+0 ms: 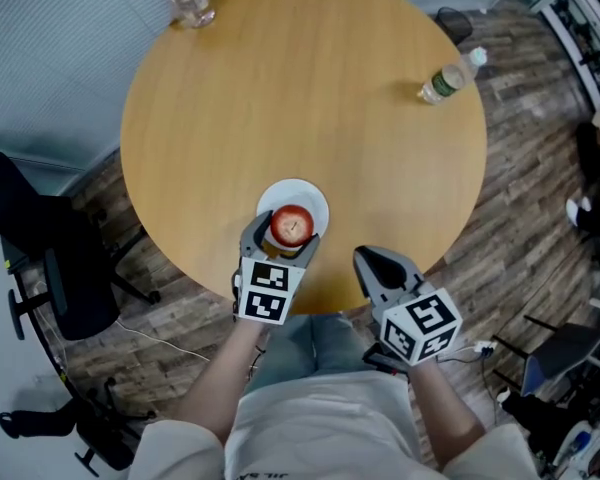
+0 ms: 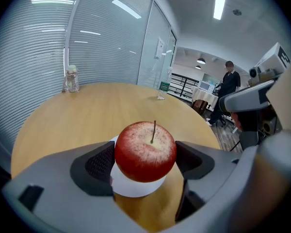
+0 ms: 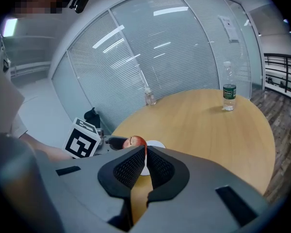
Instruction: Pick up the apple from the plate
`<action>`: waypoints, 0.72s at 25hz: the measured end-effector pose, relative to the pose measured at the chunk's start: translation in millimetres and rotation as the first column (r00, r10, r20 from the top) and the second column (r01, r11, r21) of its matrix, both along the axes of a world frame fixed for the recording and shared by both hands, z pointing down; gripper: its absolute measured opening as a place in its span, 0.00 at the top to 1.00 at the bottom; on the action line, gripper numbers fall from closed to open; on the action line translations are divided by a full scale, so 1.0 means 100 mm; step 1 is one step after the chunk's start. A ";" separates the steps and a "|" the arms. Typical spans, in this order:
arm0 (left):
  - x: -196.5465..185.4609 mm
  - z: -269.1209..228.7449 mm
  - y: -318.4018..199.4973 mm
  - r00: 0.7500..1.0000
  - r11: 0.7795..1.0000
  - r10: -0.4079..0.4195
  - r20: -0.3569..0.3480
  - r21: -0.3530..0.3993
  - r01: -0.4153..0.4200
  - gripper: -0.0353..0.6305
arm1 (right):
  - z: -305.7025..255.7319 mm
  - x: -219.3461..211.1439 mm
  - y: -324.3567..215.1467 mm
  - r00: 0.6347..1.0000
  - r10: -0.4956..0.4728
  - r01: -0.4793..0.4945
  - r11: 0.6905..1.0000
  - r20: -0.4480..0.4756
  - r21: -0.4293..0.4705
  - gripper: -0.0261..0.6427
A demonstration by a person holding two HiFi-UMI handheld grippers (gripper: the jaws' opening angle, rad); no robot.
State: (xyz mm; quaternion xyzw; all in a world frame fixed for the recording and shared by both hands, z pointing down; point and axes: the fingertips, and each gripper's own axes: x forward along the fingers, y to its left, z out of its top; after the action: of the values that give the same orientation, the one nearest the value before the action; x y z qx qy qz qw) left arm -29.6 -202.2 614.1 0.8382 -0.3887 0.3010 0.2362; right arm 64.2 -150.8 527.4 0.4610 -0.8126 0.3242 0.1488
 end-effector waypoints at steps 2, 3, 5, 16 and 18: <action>0.00 -0.10 0.01 1.000 1.000 -0.003 -0.007 0.016 0.003 0.36 | -0.05 -0.02 -0.01 1.000 -0.006 0.006 1.000 0.000 0.017 0.91; 0.00 -0.16 0.03 1.000 1.000 -0.001 -0.012 0.021 0.001 0.36 | -0.08 -0.03 0.00 1.000 -0.010 0.010 1.000 -0.001 0.024 0.91; 0.01 -0.28 0.11 1.000 1.000 0.011 -0.024 0.029 -0.010 0.36 | -0.13 -0.05 0.02 1.000 -0.016 0.017 0.999 -0.004 0.035 0.91; -0.23 -0.92 0.56 0.997 0.997 -0.002 -0.072 0.077 0.008 0.36 | -0.42 -0.08 0.26 0.999 -0.026 0.028 0.995 -0.030 0.099 0.91; -0.24 -1.04 0.64 0.997 0.994 0.014 -0.073 0.107 -0.006 0.36 | -0.47 -0.07 0.29 0.999 -0.025 0.029 0.993 -0.035 0.113 0.91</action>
State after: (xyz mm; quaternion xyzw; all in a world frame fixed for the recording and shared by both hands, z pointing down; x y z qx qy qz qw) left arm -53.7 -138.1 510.3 0.8620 -0.3911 0.2500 0.2036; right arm 57.2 -121.8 480.7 0.4630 -0.8333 0.2675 0.1404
